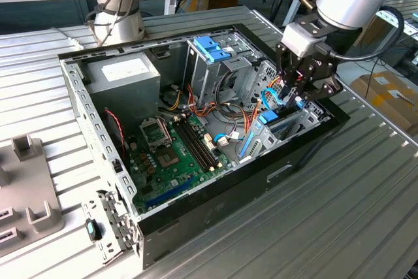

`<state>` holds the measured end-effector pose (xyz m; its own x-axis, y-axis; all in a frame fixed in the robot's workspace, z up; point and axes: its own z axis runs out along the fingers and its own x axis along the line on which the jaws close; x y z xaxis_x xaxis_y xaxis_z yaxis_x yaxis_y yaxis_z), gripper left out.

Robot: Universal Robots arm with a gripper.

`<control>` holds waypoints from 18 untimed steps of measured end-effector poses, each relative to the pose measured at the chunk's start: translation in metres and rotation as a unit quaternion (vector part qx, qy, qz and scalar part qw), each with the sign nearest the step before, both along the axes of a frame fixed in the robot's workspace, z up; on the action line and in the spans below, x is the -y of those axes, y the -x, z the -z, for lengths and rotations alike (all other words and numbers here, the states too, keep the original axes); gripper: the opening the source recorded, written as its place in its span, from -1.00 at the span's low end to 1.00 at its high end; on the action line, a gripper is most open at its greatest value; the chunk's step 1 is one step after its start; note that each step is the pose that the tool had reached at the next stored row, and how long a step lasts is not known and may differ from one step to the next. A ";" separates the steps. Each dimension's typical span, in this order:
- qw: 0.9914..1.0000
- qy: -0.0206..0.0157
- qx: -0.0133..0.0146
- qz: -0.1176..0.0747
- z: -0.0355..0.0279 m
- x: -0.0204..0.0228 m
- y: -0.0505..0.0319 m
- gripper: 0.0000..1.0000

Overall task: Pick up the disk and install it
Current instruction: 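Insert the first disk wire, then insert the second disk wire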

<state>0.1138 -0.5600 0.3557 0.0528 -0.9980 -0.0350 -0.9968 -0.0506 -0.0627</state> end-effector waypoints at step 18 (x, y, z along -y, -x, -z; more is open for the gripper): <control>1.000 0.000 -0.016 0.000 -0.0001 -0.0004 -0.0145 -0.41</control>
<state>0.1283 -0.5596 0.3558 0.0517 -0.9980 -0.0359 -0.9983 -0.0507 -0.0301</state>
